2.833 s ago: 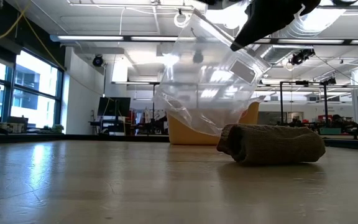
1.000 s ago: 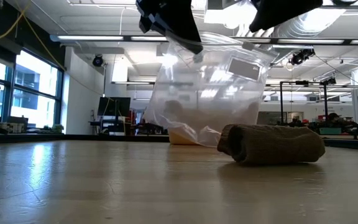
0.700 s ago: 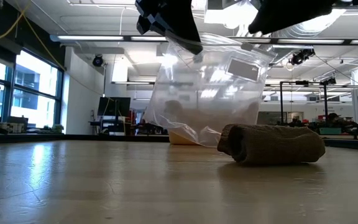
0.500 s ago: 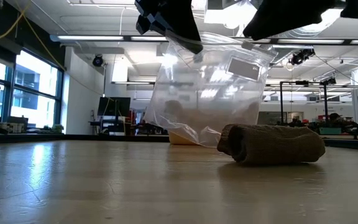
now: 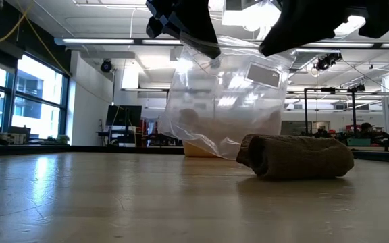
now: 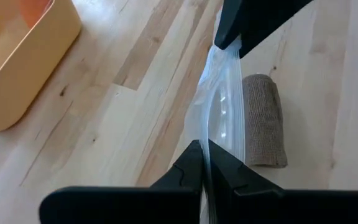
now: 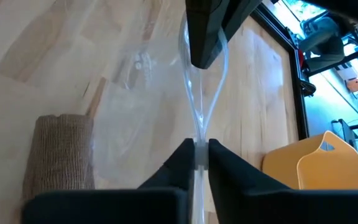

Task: Roll bandage
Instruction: Open the transparent zip bag

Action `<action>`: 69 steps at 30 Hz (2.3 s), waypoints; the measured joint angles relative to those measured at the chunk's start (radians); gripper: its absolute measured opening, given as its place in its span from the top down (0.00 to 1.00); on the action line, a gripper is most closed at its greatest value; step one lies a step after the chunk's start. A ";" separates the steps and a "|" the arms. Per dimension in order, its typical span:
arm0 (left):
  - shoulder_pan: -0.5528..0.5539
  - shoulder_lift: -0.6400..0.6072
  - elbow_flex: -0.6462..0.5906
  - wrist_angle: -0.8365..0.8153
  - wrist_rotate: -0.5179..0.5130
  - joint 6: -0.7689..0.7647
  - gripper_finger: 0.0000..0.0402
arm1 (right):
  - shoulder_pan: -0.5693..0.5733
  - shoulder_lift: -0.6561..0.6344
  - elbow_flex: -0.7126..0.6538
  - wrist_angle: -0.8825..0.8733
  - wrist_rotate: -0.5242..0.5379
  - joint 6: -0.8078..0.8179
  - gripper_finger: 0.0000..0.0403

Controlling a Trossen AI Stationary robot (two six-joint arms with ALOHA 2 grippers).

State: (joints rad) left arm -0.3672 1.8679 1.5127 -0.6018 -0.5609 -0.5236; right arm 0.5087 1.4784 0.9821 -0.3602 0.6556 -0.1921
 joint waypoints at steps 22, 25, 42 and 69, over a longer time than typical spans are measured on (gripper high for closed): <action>-0.003 0.000 0.000 -0.004 0.000 -0.008 1.00 | 0.000 0.000 0.000 -0.158 0.029 0.106 0.96; -0.003 0.000 0.000 -0.005 0.000 -0.008 1.00 | 0.000 0.000 0.000 -0.181 0.030 0.123 0.96; -0.050 0.007 0.001 -0.041 -0.309 0.147 1.00 | 0.014 -0.131 0.061 -0.290 -0.166 0.106 0.63; -0.040 0.012 0.001 0.164 -0.288 0.045 1.00 | -0.077 0.079 0.060 -0.003 -0.188 -0.148 0.63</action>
State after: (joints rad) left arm -0.4073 1.8802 1.5135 -0.4377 -0.8485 -0.4787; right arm 0.4312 1.5570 1.0424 -0.3635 0.4677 -0.3401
